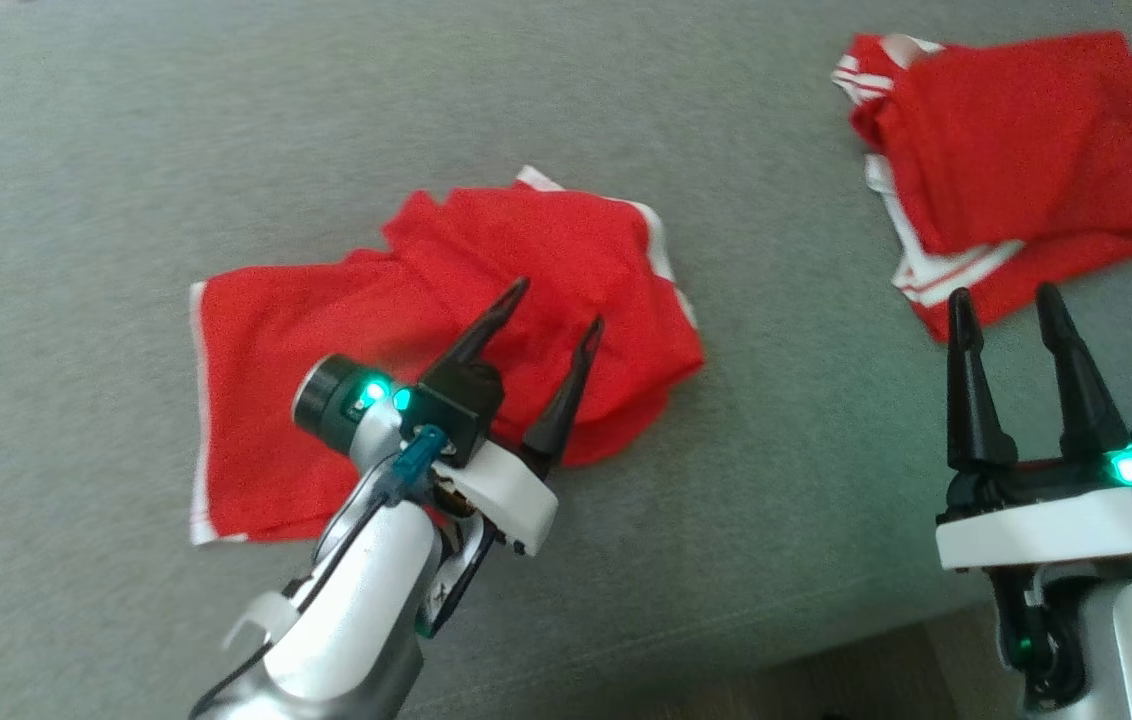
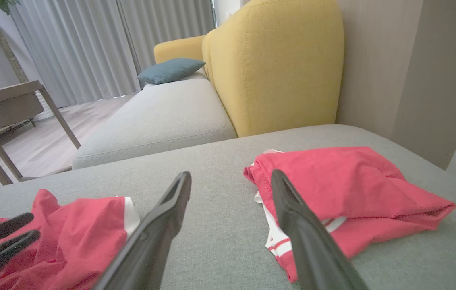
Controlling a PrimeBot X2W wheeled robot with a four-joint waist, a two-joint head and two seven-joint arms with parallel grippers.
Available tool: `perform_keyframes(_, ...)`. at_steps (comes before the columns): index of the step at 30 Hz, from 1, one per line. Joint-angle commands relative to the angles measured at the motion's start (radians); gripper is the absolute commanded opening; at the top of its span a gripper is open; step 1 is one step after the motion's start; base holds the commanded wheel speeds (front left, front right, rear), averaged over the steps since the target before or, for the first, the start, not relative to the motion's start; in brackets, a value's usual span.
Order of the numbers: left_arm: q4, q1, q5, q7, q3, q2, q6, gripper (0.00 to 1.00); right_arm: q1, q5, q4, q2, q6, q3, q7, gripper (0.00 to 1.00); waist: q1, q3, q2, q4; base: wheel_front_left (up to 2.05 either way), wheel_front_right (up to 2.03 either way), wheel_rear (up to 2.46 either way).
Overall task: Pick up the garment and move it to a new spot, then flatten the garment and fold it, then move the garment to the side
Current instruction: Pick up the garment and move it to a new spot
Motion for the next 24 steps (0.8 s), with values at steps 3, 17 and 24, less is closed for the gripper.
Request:
perform_keyframes(3,-0.089,-0.002,-0.007,-0.044,0.057,0.002,0.039,1.00,-0.013,-0.023,-0.047,-0.004,0.007,0.010,0.021,1.00,0.0000,-0.054,0.0000,0.091,0.00,0.00,0.00)
perform_keyframes(17,-0.200,0.116,-0.091,-0.063,0.282,0.099,0.132,1.00,0.028,-0.070,-0.087,-0.004,0.007,0.000,0.090,1.00,0.0000,-0.127,0.0000,0.249,0.00,0.00,0.00)
perform_keyframes(24,-0.239,0.207,-0.110,-0.063,0.349,0.140,0.138,1.00,0.055,-0.075,-0.082,-0.004,0.007,-0.007,0.102,1.00,0.0000,-0.165,0.0000,0.270,0.00,0.00,0.00)
